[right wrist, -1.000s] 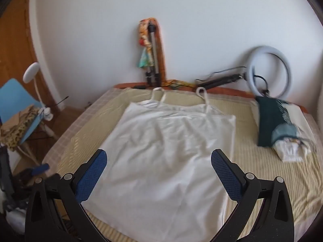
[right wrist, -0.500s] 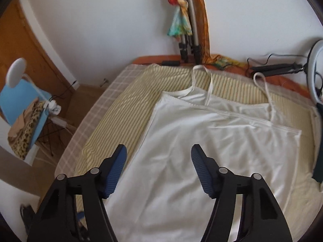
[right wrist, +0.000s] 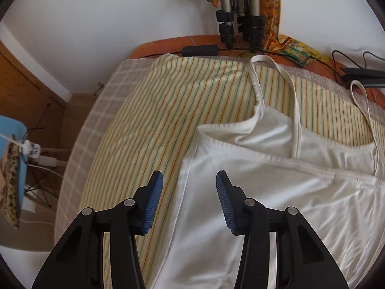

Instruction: Fold small clothes

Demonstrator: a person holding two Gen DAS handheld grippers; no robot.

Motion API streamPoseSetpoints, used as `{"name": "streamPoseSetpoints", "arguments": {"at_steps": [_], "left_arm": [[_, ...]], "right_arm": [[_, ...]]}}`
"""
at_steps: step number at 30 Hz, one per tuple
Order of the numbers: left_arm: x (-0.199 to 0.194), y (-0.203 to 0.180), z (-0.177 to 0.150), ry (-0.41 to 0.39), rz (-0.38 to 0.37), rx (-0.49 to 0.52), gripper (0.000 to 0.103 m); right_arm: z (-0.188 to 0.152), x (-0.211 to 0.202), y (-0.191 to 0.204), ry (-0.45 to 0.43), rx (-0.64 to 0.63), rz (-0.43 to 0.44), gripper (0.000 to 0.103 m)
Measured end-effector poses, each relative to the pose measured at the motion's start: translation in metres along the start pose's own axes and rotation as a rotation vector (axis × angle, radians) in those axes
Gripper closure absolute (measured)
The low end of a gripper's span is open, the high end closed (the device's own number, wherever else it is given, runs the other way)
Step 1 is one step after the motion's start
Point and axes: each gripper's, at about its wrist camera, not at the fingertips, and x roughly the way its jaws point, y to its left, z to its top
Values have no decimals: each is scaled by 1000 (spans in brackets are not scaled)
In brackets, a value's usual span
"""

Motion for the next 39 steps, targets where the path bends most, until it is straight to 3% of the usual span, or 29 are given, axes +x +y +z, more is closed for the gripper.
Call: {"name": "streamPoseSetpoints", "arguments": {"at_steps": [3, 7, 13, 14, 17, 28, 39], "left_arm": [[1, 1, 0, 1, -8, -4, 89], [1, -1, -1, 0, -33, 5, 98], [-4, -9, 0, -17, -58, 33, 99], [-5, -9, 1, -19, -69, 30, 99], [-11, -13, 1, -34, -85, 42, 100], [-25, -54, -1, -46, -177, 139, 100], [-5, -103, -10, 26, -234, 217, 100]], "right_arm": [[9, 12, 4, 16, -8, -44, 58], [14, 25, 8, 34, -27, -89, 59], [19, 32, 16, 37, -84, -175, 81], [20, 32, 16, 37, -83, -178, 94], [25, 29, 9, 37, -58, -141, 100], [18, -23, -41, -50, -31, -40, 101], [4, -36, -98, -86, 41, -44, 101]]}}
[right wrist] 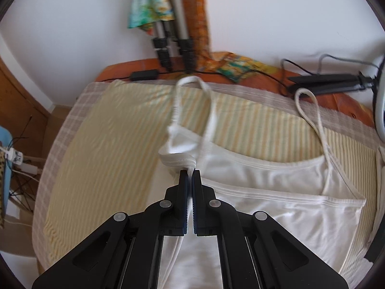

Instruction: Fold small clothes

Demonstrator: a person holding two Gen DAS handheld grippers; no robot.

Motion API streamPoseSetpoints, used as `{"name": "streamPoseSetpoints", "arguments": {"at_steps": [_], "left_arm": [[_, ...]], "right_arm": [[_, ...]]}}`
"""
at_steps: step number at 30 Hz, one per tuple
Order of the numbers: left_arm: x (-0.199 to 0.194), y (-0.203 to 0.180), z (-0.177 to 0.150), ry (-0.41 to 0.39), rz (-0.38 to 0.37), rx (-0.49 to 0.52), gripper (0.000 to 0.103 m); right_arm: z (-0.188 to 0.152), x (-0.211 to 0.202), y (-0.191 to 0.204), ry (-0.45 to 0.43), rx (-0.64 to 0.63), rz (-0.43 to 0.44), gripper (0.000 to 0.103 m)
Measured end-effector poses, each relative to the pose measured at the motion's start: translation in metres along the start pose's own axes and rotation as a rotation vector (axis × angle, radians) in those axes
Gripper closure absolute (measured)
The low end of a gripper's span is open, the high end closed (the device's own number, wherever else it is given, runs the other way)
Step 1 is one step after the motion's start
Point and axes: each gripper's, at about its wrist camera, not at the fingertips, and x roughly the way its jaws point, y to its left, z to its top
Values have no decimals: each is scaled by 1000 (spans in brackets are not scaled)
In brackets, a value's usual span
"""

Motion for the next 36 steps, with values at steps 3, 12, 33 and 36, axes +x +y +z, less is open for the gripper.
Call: {"name": "streamPoseSetpoints", "arguments": {"at_steps": [3, 12, 33, 36], "left_arm": [[9, -4, 0, 32, -19, 8, 100], [6, -21, -5, 58, -26, 81, 99], [-24, -81, -27, -81, 9, 256, 99], [-6, -108, -32, -50, -32, 278, 95]], "right_arm": [[-1, 5, -9, 7, 18, -12, 101], [-6, -6, -35, -17, 62, -47, 87], [-122, -185, -150, -283, 35, 26, 59], [-133, -193, -174, -300, 42, 22, 56]]}}
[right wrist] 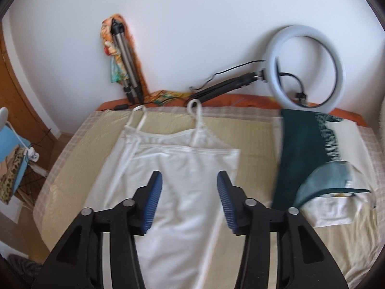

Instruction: Fold small clothes

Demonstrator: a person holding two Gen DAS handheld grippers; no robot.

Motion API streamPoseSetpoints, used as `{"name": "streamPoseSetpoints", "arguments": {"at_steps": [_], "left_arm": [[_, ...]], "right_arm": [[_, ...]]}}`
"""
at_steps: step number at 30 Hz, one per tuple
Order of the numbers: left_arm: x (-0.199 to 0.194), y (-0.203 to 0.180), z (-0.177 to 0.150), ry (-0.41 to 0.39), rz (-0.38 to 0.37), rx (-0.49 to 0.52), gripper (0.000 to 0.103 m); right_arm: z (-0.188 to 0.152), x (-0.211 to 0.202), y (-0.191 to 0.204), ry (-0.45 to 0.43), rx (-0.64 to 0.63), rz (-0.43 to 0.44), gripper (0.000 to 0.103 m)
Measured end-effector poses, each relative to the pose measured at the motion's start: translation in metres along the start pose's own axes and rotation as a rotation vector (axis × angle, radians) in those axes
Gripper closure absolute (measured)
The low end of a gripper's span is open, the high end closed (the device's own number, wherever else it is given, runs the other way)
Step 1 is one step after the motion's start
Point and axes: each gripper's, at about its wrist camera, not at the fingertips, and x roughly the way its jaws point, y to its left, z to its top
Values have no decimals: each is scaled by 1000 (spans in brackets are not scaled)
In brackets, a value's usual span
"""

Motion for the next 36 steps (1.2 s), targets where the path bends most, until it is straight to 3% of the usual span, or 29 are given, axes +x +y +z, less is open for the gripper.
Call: {"name": "streamPoseSetpoints", "arguments": {"at_steps": [3, 7, 11, 13, 15, 20, 21, 23, 25, 26, 36], "left_arm": [[21, -30, 1, 26, -51, 34, 80], [49, -68, 0, 53, -80, 108, 80], [72, -91, 1, 87, -95, 139, 76], [84, -99, 1, 112, -98, 142, 60], [92, -105, 1, 137, -83, 146, 55], [110, -111, 0, 179, -13, 164, 55], [111, -112, 0, 175, -6, 169, 56], [113, -111, 0, 163, 13, 167, 69], [114, -107, 2, 160, 18, 154, 89], [115, -104, 3, 162, 12, 140, 93], [105, -87, 14, 142, -41, 47, 98]], "right_arm": [[-8, -3, -25, 4, 16, 11, 56], [-19, -4, -54, 20, 34, -26, 56], [-28, -1, -82, 34, 98, 4, 56], [-31, 3, -91, 44, 121, 12, 56], [-32, 8, -95, 52, 134, 25, 56], [-29, 27, -90, 79, 144, 74, 56], [-28, 32, -88, 87, 144, 79, 56], [-27, 44, -84, 106, 153, 103, 56], [-26, 58, -80, 130, 164, 122, 56], [-26, 63, -79, 139, 164, 120, 56], [-15, 117, -78, 188, 194, 50, 56]]}}
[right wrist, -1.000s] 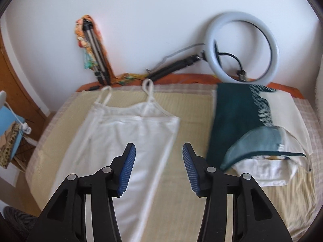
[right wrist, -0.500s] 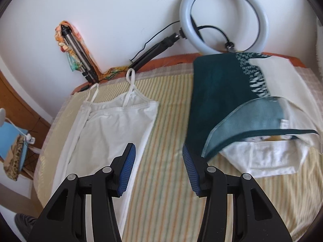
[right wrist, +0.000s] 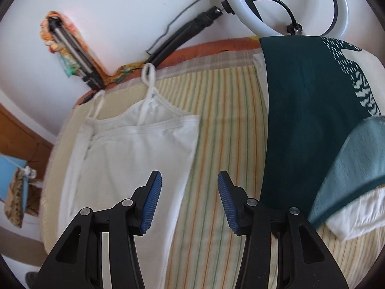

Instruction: Fold small clothes

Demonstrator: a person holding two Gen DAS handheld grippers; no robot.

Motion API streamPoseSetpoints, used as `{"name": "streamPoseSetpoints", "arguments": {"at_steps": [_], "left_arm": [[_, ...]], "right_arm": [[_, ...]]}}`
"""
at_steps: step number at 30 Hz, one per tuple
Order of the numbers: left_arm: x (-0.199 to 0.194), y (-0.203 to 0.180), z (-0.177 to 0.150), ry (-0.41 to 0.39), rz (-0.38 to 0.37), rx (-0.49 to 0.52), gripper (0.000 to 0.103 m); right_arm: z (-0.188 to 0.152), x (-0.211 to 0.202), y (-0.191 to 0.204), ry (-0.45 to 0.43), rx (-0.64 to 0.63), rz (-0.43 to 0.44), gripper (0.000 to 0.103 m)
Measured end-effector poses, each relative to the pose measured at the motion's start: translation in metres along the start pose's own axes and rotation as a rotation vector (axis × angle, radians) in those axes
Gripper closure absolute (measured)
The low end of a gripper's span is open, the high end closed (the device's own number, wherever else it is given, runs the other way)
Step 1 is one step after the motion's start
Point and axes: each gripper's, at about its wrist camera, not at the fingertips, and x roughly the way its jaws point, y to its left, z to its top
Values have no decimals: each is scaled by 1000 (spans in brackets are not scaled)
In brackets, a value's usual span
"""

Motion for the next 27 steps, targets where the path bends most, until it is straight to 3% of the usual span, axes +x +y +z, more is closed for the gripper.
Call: {"name": "streamPoseSetpoints", "arguments": {"at_steps": [8, 10, 12, 13, 21, 27], "left_arm": [[-5, 8, 4, -11, -33, -35, 98], [-6, 10, 4, -12, -37, -42, 98], [-9, 11, 3, -18, -43, -49, 98], [-10, 12, 3, -21, -43, -51, 98], [-29, 34, 0, -59, -47, -118, 98], [-51, 59, -7, -87, -34, -184, 98]], "right_arm": [[15, 22, 1, -15, 11, -23, 58], [18, 25, 1, -15, 23, -17, 69], [20, 28, 1, -3, 36, -3, 96], [21, 30, 3, 9, 38, -3, 98], [33, 18, 29, -18, 30, -19, 101], [42, 12, 73, -52, 8, 38, 101]]}}
